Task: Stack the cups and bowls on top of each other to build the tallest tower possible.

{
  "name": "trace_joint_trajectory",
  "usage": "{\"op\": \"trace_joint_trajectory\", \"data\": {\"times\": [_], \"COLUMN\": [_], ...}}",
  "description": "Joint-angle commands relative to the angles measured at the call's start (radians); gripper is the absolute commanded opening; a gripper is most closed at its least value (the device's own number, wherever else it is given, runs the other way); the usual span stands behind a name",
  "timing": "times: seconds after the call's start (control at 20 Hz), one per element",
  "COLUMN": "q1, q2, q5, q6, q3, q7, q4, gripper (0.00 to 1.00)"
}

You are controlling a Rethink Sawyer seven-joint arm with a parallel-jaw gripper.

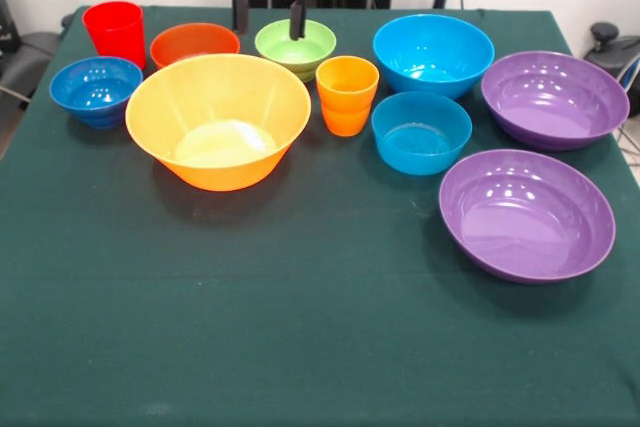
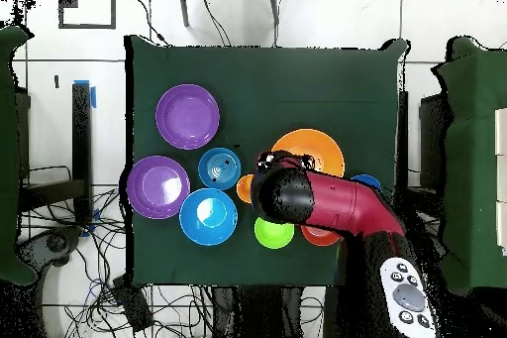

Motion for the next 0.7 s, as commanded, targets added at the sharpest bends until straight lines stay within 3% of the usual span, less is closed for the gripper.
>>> {"op": "trace_joint_trajectory", "data": {"times": [0.05,0.35,0.7], "q1": [0.049,0.065,0.058], "q2": [0.016,0.004,0.050], "q5": [0.040,0.089,0.110], "q6": [0.057,0.059,0.018], "q3": [0.017,0.017,0.024], "q7": [0.169,0.195,0.180], "q4": [0.004,0.027,0.007], "gripper": [1.00,1.00,1.00]}}
